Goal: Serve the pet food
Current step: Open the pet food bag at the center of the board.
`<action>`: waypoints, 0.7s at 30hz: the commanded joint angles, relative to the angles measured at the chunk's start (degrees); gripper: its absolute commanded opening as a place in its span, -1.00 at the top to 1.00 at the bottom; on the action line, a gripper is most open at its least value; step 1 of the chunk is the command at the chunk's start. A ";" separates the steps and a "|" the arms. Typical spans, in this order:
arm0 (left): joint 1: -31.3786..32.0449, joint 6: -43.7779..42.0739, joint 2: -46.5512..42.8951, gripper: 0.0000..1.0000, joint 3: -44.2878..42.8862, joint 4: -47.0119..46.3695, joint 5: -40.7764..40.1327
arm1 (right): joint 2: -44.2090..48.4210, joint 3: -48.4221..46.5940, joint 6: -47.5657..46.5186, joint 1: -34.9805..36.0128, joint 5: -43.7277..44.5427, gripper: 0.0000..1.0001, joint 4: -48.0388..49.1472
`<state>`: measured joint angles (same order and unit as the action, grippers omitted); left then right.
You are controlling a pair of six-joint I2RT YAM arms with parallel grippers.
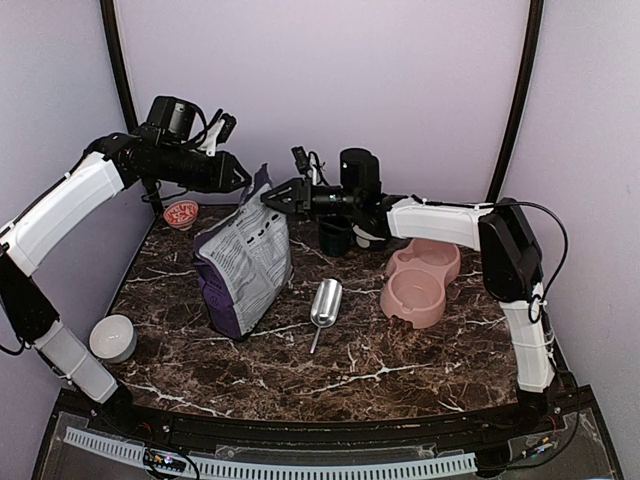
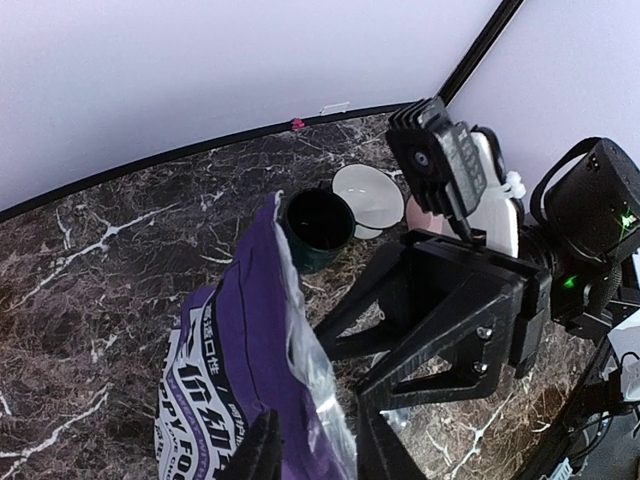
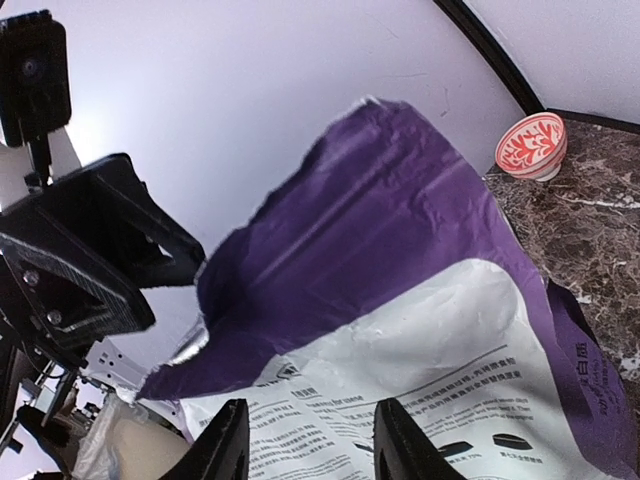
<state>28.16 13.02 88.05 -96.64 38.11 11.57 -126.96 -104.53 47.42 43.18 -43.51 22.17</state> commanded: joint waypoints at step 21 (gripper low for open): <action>0.70 -0.93 -7.78 0.46 11.92 -1.87 2.27 | -4.09 -14.84 2.81 3.08 -0.80 0.26 0.19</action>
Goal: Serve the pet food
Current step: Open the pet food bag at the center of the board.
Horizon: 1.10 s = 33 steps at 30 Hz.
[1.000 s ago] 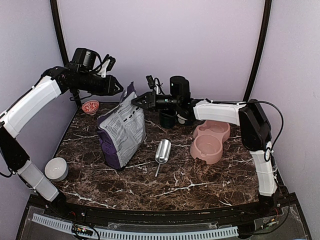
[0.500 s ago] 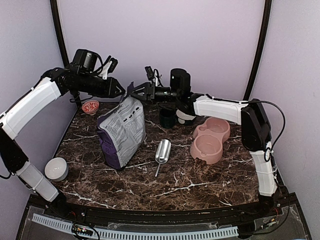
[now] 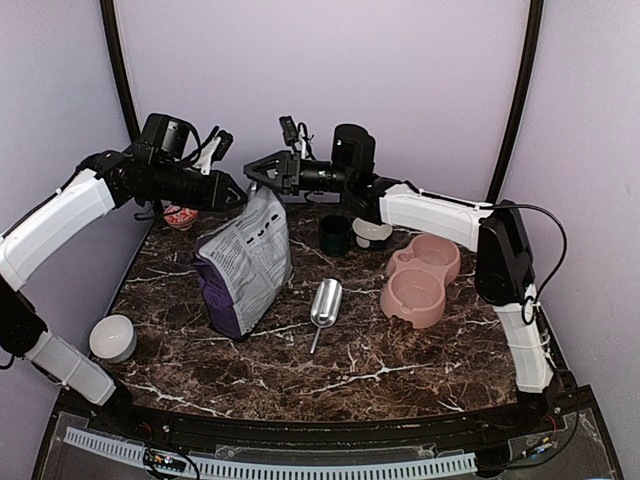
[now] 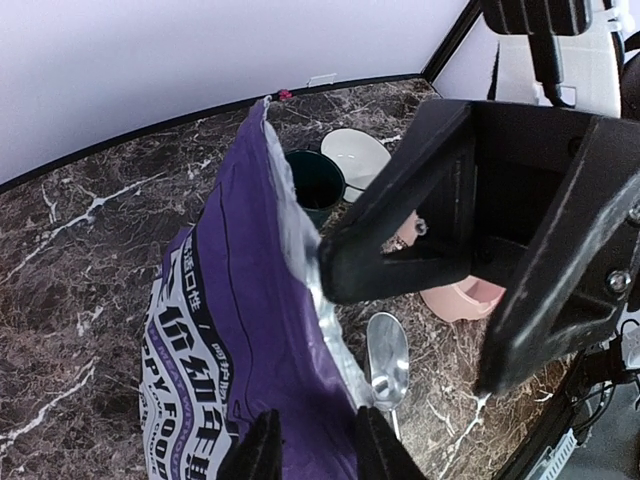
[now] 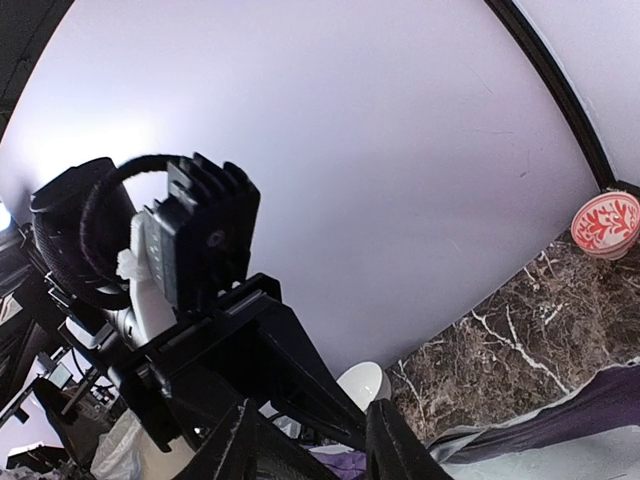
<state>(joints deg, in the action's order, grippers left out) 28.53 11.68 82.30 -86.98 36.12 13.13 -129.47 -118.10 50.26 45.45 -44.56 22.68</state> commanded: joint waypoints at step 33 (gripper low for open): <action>2.84 0.11 -0.63 1.00 1.47 1.76 -14.23 | 4.49 9.93 -4.55 -0.28 3.75 0.16 -1.89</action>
<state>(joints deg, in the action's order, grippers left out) 31.83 11.75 82.67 -85.52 35.62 1.50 -127.17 -108.44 46.68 45.45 -41.89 20.25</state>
